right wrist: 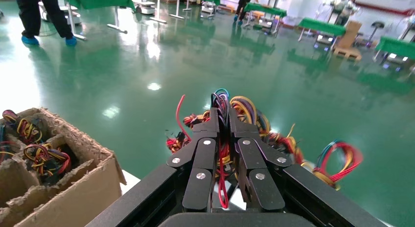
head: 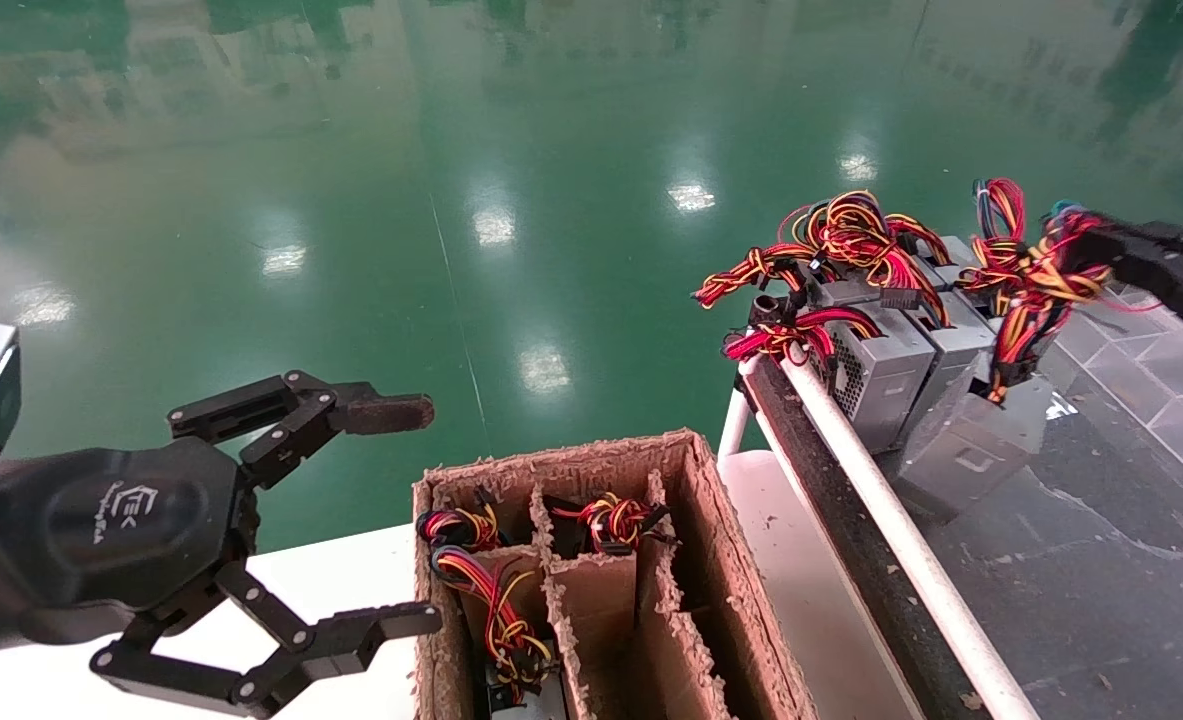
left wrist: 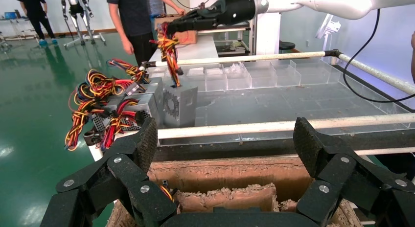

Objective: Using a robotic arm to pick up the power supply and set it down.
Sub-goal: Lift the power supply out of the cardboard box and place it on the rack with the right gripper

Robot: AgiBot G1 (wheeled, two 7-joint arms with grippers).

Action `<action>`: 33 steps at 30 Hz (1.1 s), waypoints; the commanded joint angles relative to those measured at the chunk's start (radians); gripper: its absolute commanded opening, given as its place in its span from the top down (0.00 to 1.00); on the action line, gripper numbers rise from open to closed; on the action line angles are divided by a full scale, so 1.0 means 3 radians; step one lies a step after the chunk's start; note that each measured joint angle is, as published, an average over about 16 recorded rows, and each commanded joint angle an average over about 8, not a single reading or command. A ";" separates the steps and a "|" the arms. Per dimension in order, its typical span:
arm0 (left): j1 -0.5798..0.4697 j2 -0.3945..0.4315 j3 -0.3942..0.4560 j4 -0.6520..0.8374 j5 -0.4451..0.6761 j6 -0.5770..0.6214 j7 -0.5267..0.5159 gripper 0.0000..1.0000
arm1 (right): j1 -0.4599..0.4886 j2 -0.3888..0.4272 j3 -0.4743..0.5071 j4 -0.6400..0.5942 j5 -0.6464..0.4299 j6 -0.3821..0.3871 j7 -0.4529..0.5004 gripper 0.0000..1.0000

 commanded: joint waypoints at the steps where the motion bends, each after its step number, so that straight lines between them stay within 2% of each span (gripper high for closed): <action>1: 0.0000 0.0000 0.0000 0.0000 0.0000 0.0000 0.0000 0.00 | 0.0045 -0.0040 -0.0036 -0.0083 -0.0054 -0.0012 -0.0034 1.00; 17: 0.0000 0.0000 0.0000 0.0000 0.0000 0.0000 0.0000 0.00 | 0.0422 -0.0343 -0.0231 -0.0570 -0.0333 -0.0013 -0.0205 1.00; 33: 0.0000 0.0000 0.0000 0.0000 0.0000 0.0000 0.0000 0.00 | 0.0673 -0.0276 -0.0278 -0.0919 -0.0418 -0.0111 -0.0402 1.00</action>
